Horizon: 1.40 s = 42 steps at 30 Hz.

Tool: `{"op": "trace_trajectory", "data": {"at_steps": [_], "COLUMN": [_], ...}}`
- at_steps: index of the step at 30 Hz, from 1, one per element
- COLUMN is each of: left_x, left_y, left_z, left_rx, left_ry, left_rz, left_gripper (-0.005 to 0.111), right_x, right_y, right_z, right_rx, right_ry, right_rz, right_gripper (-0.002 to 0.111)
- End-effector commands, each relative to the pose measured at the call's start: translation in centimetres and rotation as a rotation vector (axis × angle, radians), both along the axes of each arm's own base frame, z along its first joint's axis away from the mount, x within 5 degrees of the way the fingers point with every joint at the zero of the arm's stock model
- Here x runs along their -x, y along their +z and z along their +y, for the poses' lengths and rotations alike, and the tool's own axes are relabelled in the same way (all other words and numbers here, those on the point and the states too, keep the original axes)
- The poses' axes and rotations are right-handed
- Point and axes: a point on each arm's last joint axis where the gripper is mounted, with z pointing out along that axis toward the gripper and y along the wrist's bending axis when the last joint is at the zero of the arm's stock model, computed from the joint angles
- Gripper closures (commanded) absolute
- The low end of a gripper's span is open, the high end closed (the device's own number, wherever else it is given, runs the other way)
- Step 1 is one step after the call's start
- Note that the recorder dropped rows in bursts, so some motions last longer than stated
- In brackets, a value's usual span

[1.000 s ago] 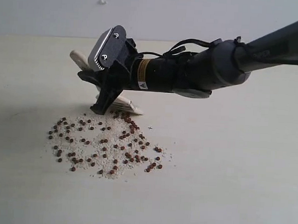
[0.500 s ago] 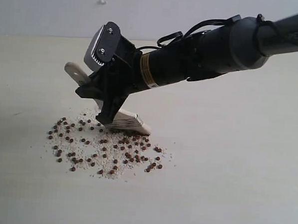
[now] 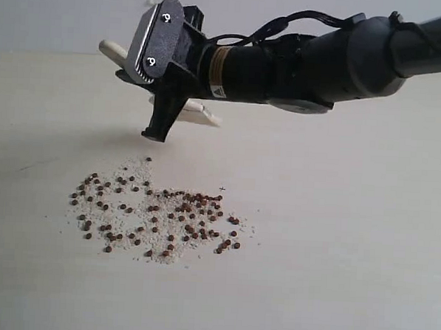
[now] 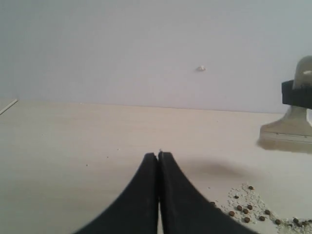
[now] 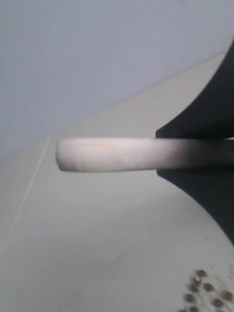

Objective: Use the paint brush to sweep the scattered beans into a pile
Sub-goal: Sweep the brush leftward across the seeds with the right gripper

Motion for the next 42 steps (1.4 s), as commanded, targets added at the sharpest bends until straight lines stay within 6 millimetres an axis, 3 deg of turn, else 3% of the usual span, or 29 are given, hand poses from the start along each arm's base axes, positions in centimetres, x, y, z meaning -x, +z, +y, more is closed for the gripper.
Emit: {"op": "trace_trajectory", "data": {"at_steps": [1, 5, 8, 11, 13, 16, 18, 22, 27, 31, 36, 39, 42], "left_x": [0.0, 0.0, 0.0, 0.0, 0.0, 0.0, 0.0, 0.1, 0.1, 0.1, 0.1, 0.1, 0.1], "left_y": [0.0, 0.0, 0.0, 0.0, 0.0, 0.0, 0.0, -0.3, -0.3, -0.3, -0.3, -0.3, -0.3], "left_z": [0.0, 0.0, 0.0, 0.0, 0.0, 0.0, 0.0, 0.0, 0.0, 0.0, 0.0, 0.0, 0.0], "left_rx": [0.002, 0.002, 0.002, 0.002, 0.002, 0.002, 0.002, -0.004, -0.004, -0.004, -0.004, -0.004, -0.004], "left_ry": [0.003, 0.003, 0.003, 0.003, 0.003, 0.003, 0.002, -0.002, -0.002, -0.002, -0.002, -0.002, -0.002], "left_rz": [-0.005, -0.005, -0.005, -0.005, -0.005, -0.005, -0.004, 0.025, 0.025, 0.025, 0.025, 0.025, 0.025], "left_gripper": [0.107, 0.107, 0.107, 0.107, 0.107, 0.107, 0.107, 0.107, 0.107, 0.107, 0.107, 0.107, 0.107], "right_x": [-0.1, 0.2, -0.2, -0.6, -1.2, -0.6, 0.0, 0.6, 0.3, -0.1, -1.2, -1.0, 0.5], "right_y": [-1.1, -3.3, -6.1, -6.9, -6.9, -7.1, -7.1, -7.2, -5.5, -3.5, -1.6, -1.5, -2.8], "right_z": [0.7, 1.4, 2.4, 3.3, 4.2, 4.8, 4.6, 4.0, 2.9, 2.3, 2.7, 3.5, 5.4], "right_rx": [-0.094, -0.107, -0.055, -0.031, -0.015, 0.017, 0.046, 0.096, 0.039, 0.028, -0.004, -0.058, -0.065], "right_ry": [0.087, 0.192, 0.295, 0.381, 0.452, 0.651, 0.696, 0.703, 0.695, 0.699, 0.63, 0.659, 0.716], "right_rz": [-0.169, -0.244, -0.227, -0.217, -0.126, 0.026, 0.127, 0.31, 0.453, 0.377, 0.107, -0.027, -0.102], "right_gripper": [0.108, 0.108, 0.108, 0.108, 0.108, 0.108, 0.108, 0.108, 0.108, 0.108, 0.108, 0.108, 0.108]}}
